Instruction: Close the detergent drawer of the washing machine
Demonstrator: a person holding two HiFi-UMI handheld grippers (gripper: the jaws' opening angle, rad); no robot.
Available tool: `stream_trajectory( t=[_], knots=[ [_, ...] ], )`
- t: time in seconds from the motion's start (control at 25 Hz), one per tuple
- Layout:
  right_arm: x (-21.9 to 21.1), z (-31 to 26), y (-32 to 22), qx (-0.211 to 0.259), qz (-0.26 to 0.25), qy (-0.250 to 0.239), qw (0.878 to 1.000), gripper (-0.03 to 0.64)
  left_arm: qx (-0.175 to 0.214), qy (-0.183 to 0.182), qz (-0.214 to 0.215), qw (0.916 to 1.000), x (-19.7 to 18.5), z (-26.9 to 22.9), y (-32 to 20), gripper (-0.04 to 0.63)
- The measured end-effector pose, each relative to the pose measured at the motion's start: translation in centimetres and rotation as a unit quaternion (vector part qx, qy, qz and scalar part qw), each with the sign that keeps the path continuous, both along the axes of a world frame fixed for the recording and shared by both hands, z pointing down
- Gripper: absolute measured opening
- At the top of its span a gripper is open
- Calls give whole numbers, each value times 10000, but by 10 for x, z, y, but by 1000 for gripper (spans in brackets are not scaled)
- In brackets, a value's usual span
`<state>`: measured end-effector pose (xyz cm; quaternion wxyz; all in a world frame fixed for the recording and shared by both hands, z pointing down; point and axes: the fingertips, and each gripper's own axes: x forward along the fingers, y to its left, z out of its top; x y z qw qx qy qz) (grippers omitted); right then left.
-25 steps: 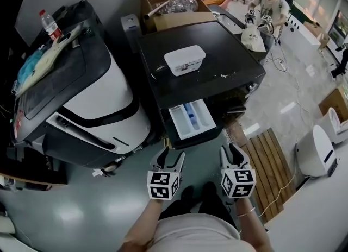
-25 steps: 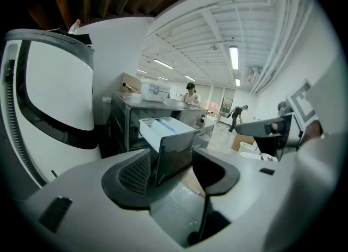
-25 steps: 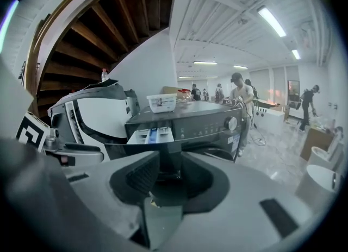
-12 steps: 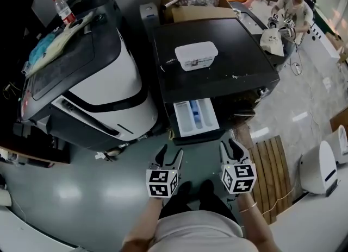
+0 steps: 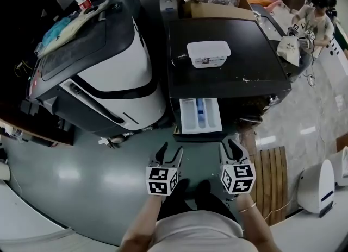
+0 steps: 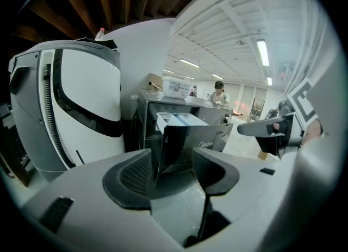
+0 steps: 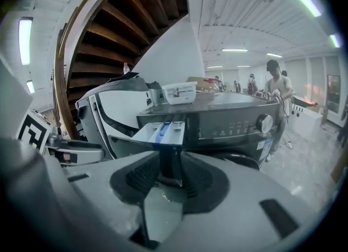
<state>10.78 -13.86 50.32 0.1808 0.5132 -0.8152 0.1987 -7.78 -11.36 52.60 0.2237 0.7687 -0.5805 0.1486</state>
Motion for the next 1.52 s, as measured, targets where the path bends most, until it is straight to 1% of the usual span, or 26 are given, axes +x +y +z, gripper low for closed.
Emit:
stream_trajectory(
  t=[0.24,0.68,0.84,1.12,1.36,1.52],
  knots=[
    [6,12,-3,-139,-249,-7,9996,107,-96,-20,-247,9996,6,7,3,218],
    [10,33,-4,-314,-547,23,9980,107,-194,-44,-460,9987,14,21,2,218],
    [7,41,-4,-379,-595,8,9975,107,-223,-44,-476,9986,13,26,1,218],
    [-2,48,-9,-352,-687,2,9970,107,-213,-41,-498,9985,11,34,-3,215],
    [-4,53,-15,-339,-597,59,9976,107,-143,24,-487,9987,9,39,-14,207],
    [-5,56,-19,-373,-547,13,9978,107,-88,54,-402,9991,11,40,-22,199]
  ],
)
